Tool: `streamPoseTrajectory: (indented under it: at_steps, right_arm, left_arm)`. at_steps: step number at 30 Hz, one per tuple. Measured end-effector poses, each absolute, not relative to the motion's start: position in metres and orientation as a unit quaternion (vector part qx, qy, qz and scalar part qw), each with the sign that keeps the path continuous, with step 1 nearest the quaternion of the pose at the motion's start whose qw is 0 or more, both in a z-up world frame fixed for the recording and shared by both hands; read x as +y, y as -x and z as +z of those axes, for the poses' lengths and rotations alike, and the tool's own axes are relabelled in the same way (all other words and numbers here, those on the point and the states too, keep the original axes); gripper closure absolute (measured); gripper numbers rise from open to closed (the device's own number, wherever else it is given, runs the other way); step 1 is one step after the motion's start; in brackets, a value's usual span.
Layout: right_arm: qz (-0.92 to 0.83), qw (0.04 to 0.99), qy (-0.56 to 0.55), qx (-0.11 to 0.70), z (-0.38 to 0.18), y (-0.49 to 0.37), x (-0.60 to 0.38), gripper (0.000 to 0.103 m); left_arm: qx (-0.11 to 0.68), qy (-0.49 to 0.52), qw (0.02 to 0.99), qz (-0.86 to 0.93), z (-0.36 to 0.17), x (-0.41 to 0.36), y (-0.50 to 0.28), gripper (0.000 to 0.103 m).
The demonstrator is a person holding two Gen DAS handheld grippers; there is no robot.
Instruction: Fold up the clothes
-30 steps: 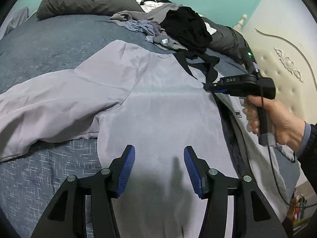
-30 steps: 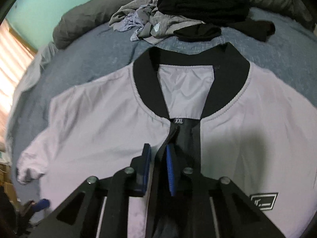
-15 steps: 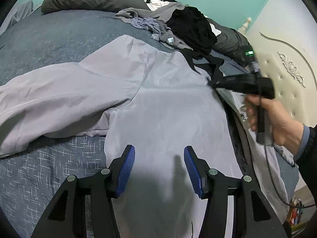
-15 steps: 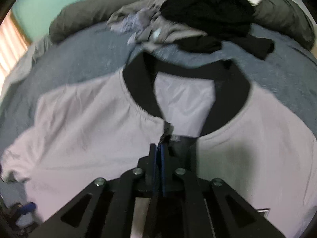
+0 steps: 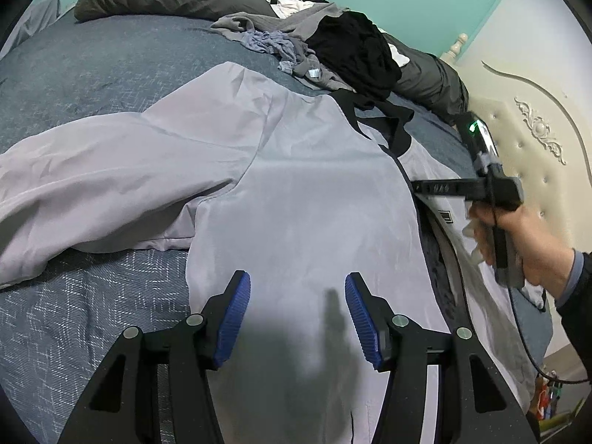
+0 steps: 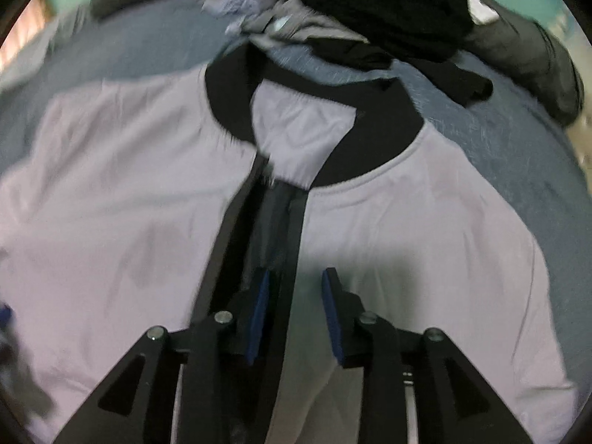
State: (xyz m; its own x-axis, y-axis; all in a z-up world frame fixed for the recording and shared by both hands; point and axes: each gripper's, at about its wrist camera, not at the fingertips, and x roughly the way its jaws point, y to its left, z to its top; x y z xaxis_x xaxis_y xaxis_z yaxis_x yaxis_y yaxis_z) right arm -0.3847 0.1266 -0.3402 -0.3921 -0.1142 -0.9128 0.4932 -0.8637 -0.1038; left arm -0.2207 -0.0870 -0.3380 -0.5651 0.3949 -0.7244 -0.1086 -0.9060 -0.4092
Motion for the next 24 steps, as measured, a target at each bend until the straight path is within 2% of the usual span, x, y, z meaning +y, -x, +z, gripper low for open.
streamPoseTrajectory:
  at_steps: [1,2,4,6,8,17,24]
  right_arm:
    - [-0.812,0.184,-0.517,0.199,-0.343,0.381,0.124,0.074]
    - [-0.812,0.184,-0.517,0.198,-0.343,0.380,0.126,0.081]
    - [-0.813,0.187,-0.517,0.194,-0.344,0.379,0.130,0.087]
    - [-0.818,0.191,-0.507,0.194,-0.340,0.376,0.135,0.090]
    - [-0.826,0.192,-0.499,0.181,-0.332,0.377,0.139,0.101]
    - [-0.847,0.228,-0.473,0.079,-0.299,0.391,0.137,0.101]
    - [-0.820,0.207,-0.531,0.053,-0.338,0.414,0.122,0.100]
  left_arm:
    - [-0.162,0.443,0.145,0.870,-0.338,-0.088,0.221,0.045]
    - [-0.163,0.444,0.144,0.869,-0.338,-0.088,0.221,0.045]
    - [-0.166,0.442,0.143,0.870,-0.338,-0.090,0.221,0.045]
    - [-0.167,0.441,0.143,0.870,-0.337,-0.091,0.222,0.045]
    - [-0.168,0.441,0.143,0.870,-0.337,-0.092,0.222,0.045]
    - [-0.171,0.441,0.144,0.869,-0.338,-0.091,0.224,0.045]
    - [-0.173,0.442,0.146,0.868,-0.339,-0.094,0.226,0.045]
